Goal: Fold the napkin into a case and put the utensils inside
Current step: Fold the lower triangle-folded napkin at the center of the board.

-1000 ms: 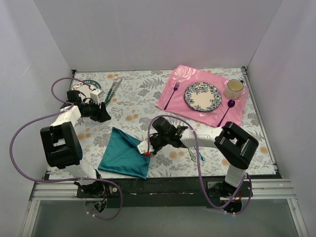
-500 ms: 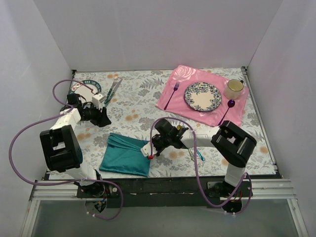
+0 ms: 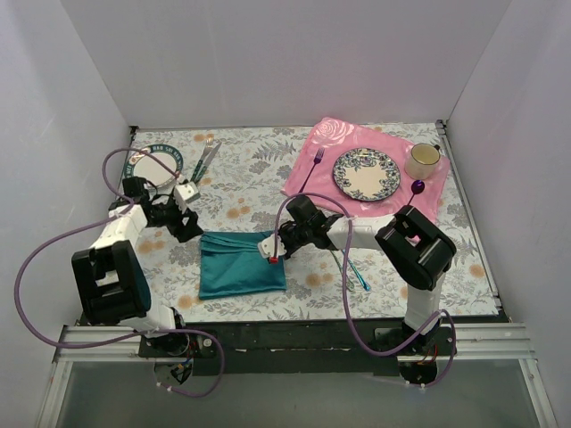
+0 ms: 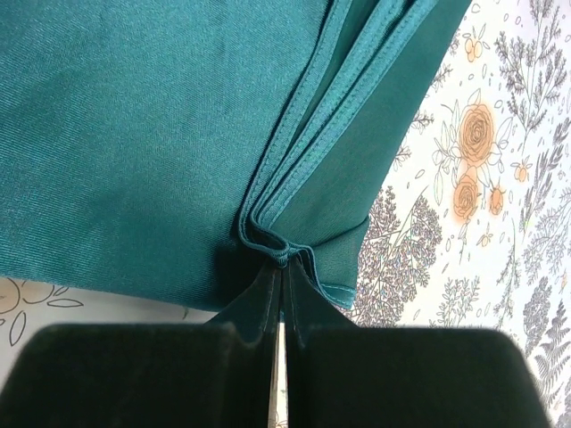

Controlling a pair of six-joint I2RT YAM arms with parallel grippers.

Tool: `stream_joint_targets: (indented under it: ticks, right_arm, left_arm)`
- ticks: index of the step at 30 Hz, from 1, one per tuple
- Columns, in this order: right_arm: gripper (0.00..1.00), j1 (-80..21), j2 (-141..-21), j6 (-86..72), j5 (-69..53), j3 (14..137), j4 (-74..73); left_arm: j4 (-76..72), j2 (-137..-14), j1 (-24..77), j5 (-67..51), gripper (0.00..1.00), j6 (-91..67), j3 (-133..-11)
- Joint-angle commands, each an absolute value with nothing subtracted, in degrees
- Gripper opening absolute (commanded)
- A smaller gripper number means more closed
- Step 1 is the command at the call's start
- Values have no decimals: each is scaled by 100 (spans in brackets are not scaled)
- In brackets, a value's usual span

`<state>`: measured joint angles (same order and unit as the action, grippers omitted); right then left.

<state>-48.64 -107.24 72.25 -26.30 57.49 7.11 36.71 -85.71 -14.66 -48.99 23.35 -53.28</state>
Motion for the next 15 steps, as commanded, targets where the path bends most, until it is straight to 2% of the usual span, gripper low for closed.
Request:
stream_joint_targets:
  ticks: [1, 6, 15]
  right_arm:
    - [1, -4896, -10556, 7444, -2830, 5819, 738]
    - [1, -4887, -10459, 7409, -2971, 5748, 817]
    - [1, -4878, -10380, 7506, -3059, 5634, 888]
  left_arm:
    - [4060, -8042, -1266, -4949, 69, 4357, -4949]
    - [3411, -7665, -941, -4562, 72, 4763, -4263]
    - [2962, -7611, -449, -4254, 73, 4966, -3999]
